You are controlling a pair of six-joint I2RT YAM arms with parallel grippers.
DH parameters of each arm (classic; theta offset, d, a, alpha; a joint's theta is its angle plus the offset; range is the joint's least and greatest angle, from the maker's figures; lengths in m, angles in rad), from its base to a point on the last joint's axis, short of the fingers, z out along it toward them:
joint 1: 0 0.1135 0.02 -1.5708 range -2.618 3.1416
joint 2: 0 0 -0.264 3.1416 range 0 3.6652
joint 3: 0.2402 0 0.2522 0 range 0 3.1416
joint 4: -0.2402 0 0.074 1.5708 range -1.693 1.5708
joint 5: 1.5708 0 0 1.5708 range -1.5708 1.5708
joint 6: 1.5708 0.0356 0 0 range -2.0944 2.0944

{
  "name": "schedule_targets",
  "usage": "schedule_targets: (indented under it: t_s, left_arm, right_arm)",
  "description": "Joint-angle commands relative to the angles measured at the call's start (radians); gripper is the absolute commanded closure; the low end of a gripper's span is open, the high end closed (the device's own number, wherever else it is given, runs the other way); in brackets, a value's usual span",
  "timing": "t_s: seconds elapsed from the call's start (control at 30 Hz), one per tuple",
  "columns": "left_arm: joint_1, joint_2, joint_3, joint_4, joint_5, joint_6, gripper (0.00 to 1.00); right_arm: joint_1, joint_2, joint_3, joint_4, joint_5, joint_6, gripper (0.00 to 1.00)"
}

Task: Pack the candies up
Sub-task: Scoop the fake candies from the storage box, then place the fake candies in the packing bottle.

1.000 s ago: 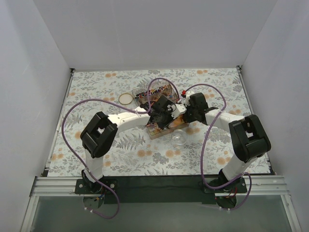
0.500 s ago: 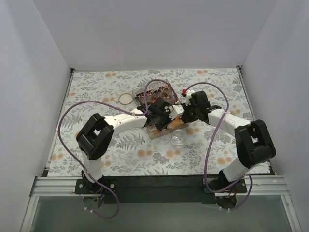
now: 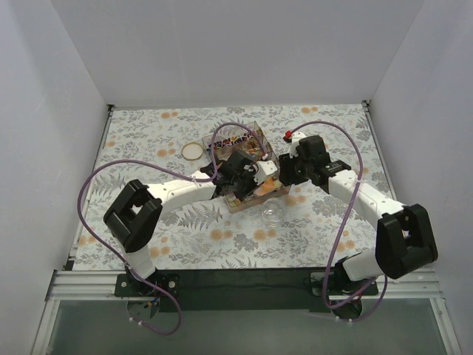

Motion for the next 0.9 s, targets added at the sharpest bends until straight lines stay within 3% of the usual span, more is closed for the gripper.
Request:
schedule_targets:
  t_s: [0.0, 0.47, 0.87]
  left_arm:
    - [0.007, -0.096, -0.022, 0.049, 0.028, 0.01, 1.0]
    - [0.007, -0.29, -0.14, 0.045, 0.072, 0.024, 1.0]
    - [0.008, -0.393, -0.18, -0.004, 0.095, 0.066, 1.0]
  right_arm:
    - [0.005, -0.072, 0.03, -0.041, 0.026, 0.026, 0.43]
    - [0.006, -0.349, -0.029, -0.161, 0.039, 0.038, 0.4]
    - [0.005, -0.465, -0.071, -0.224, 0.055, 0.024, 0.39]
